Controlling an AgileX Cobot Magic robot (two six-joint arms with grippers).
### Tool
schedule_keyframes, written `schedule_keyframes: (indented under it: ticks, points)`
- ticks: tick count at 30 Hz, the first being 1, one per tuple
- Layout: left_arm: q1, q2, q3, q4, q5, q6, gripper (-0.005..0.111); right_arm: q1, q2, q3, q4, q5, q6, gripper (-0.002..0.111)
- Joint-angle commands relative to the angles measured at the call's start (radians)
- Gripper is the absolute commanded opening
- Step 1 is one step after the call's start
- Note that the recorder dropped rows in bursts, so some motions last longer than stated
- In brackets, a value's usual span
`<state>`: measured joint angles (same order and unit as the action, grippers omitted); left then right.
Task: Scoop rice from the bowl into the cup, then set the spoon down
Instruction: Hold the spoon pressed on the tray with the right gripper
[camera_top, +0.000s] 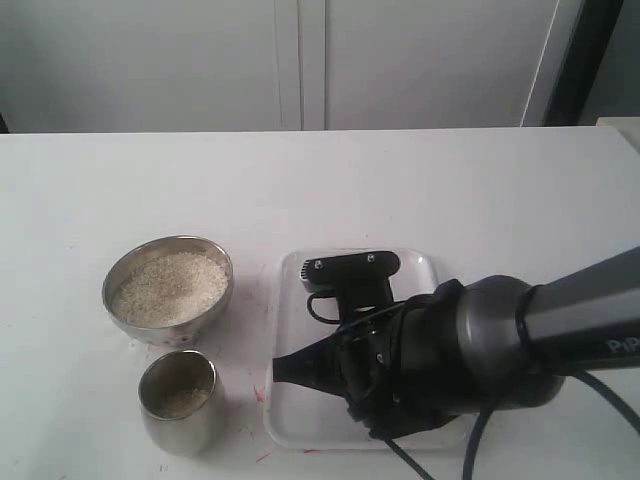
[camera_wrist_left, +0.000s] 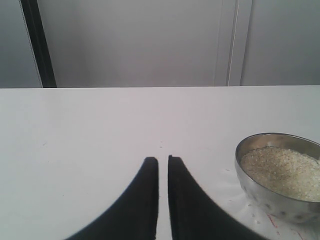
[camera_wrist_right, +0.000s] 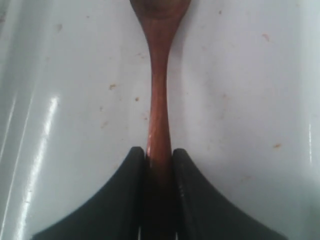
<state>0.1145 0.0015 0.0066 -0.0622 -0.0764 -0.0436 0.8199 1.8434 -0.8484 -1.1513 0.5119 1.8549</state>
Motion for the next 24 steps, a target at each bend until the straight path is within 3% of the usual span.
schedule_keyframes:
  ticks: [1,20,24]
  points:
    - [-0.010,-0.001,-0.007,-0.005,-0.005,-0.005,0.014,-0.004,0.003,-0.003,-0.026,0.034,0.006,0.000]
    - [-0.010,-0.001,-0.007,-0.005,-0.005,-0.005,0.014,-0.004,0.003,-0.003,-0.024,0.016,0.006,0.000]
    - [-0.010,-0.001,-0.007,-0.005,-0.005,-0.005,0.014,-0.004,0.003,-0.003,-0.026,0.016,0.006,0.007]
